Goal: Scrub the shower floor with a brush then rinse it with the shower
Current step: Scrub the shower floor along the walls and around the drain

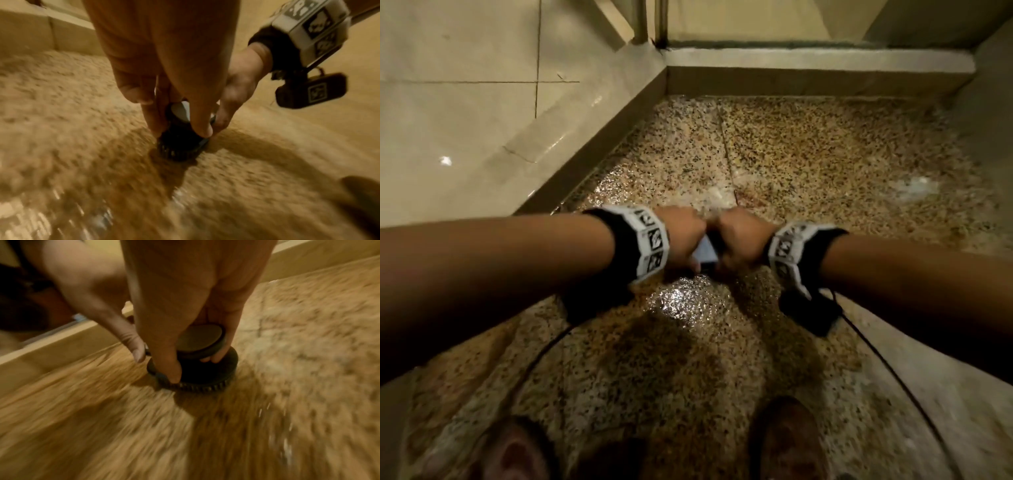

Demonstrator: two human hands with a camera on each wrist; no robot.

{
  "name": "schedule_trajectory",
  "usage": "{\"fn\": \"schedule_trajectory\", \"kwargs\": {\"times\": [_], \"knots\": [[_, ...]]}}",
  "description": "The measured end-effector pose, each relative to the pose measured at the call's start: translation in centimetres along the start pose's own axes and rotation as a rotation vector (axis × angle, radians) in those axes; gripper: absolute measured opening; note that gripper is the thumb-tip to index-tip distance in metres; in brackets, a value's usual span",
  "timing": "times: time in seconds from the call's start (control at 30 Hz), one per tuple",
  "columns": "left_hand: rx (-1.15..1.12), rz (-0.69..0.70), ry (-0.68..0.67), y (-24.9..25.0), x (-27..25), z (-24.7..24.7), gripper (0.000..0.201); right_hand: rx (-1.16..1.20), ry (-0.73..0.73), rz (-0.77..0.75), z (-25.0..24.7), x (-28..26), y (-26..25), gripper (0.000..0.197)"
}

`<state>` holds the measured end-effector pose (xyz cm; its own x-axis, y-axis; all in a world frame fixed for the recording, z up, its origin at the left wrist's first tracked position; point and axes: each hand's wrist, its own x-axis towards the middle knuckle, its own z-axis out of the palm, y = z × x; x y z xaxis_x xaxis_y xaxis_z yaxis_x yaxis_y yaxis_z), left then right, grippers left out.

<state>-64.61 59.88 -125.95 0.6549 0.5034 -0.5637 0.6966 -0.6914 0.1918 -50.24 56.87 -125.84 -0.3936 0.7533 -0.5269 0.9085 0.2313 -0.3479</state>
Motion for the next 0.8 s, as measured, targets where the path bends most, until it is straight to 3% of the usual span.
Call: {"fn": "schedule_trajectory", "kwargs": {"times": [0.07,0.13,0.2,0.27,0.47,0.63,0.8], "knots": [[0.027,-0.052,0.060,-0.9,1.4,-2.3,0.029,-0.049,0.076,0.064,-1.8,2.2,0.6,0.032],[0.027,0.011,0.055,-0.7,2.0,-2.4,0.030,-0.092,0.090,0.037,-1.6,2.2,0.7,0.033],[0.026,0.083,-0.003,1.0,0.7,-0.7,0.030,-0.110,0.012,-0.035,0.7,0.0,0.4,0.036],[0.013,0.120,-0.059,2.1,-0.6,1.7,0.045,-0.134,-0.051,-0.036,2.6,-2.5,0.3,0.036],[0.063,0.017,0.116,0.5,2.8,-2.5,0.033,-0.225,0.050,0.061,-2.2,1.3,1.4,0.044],[0.030,0.113,-0.003,4.2,0.4,1.4,0.037,-0.111,-0.065,0.028,2.2,-4.5,1.2,0.036],[0.038,0.016,0.136,2.6,2.7,-1.5,0.027,-0.145,0.051,0.093,-1.0,-1.2,2.6,0.032]]}}
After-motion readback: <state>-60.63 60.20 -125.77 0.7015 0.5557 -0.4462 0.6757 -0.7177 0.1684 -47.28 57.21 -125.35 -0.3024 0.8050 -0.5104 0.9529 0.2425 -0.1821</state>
